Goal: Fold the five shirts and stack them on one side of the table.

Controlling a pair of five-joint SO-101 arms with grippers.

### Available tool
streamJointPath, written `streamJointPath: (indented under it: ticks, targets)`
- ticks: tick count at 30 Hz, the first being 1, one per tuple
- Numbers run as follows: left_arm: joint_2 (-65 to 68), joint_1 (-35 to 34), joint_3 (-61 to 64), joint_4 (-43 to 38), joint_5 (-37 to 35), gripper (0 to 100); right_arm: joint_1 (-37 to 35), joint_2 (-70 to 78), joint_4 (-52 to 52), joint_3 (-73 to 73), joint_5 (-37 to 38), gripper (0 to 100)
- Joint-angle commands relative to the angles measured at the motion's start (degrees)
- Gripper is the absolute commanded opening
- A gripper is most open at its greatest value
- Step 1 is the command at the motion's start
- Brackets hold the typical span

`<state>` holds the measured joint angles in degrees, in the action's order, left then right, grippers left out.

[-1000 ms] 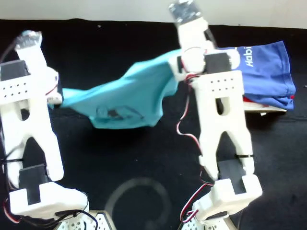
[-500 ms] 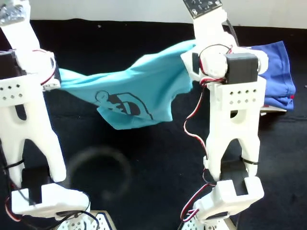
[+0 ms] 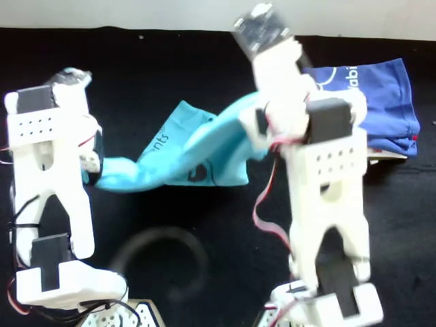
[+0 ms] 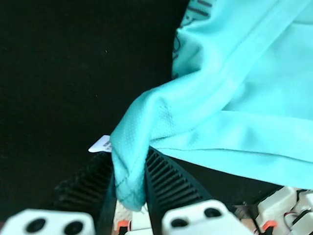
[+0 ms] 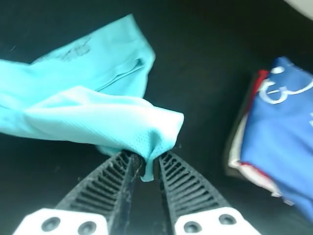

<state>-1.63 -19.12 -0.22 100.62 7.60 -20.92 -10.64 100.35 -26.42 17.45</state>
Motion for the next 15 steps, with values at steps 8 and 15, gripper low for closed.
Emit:
streamJointPath:
  ticks: [8,15]
  targets:
    - [-1.6,0.4,16.0,-4.8,12.3,1,1.4,-25.6,-25.5,60.5,1.2,0.5]
    - [-1.6,0.4,26.5,-15.2,13.5,1,1.4,-26.9,-34.0,79.3,5.5,0.9]
